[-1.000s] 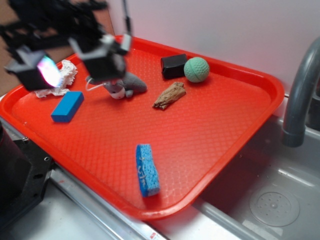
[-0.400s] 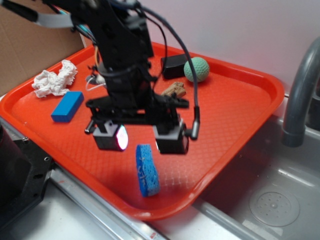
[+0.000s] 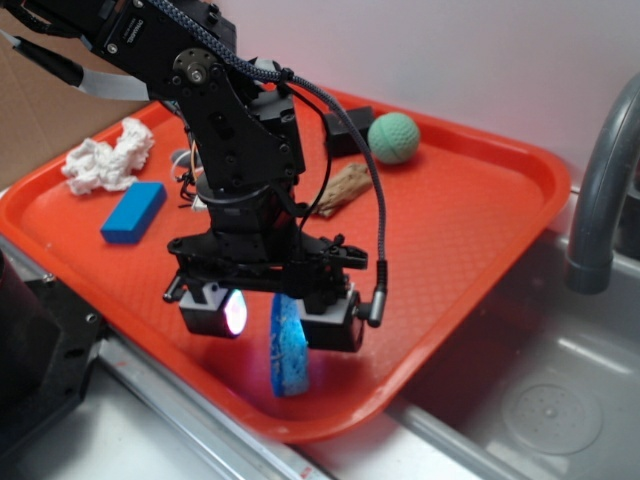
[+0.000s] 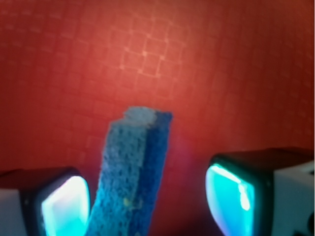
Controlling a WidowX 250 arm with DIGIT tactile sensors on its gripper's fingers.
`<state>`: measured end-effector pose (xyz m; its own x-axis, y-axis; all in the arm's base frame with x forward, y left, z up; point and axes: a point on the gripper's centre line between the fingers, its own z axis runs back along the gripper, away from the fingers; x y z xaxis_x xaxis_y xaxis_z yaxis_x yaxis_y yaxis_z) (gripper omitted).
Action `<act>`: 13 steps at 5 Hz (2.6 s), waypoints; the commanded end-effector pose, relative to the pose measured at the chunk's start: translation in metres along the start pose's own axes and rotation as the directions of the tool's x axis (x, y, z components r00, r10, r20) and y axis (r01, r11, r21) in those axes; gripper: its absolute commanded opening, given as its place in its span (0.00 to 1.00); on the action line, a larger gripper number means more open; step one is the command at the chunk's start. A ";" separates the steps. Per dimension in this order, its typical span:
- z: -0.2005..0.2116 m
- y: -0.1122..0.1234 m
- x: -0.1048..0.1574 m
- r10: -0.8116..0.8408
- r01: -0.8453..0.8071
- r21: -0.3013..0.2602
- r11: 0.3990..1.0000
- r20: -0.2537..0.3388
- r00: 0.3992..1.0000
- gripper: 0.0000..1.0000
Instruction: Grab the blue sponge.
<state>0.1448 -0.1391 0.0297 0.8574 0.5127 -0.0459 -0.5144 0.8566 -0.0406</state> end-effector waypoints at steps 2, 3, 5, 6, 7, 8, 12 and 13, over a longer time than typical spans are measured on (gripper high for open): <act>0.006 -0.031 0.033 0.017 -0.017 0.011 1.000 -0.014 1.000 1.00; 0.014 -0.036 0.035 -0.027 0.027 0.014 1.000 0.013 1.000 0.00; 0.078 -0.025 0.034 -0.270 0.277 -0.082 0.957 0.084 0.959 0.00; 0.111 -0.009 0.039 -0.425 0.447 -0.160 0.880 0.151 0.892 1.00; 0.097 -0.005 0.031 -0.573 0.585 -0.135 0.800 0.116 0.811 1.00; 0.060 0.001 0.011 -0.670 0.667 0.070 0.742 0.021 0.742 1.00; 0.001 -0.001 -0.012 -0.754 0.760 0.076 0.646 -0.096 0.650 0.00; 0.008 0.003 -0.004 -0.729 0.736 0.087 0.672 -0.098 0.678 0.00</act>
<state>0.1327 -0.1346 0.0273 0.9457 -0.2906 -0.1455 0.2995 0.9531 0.0435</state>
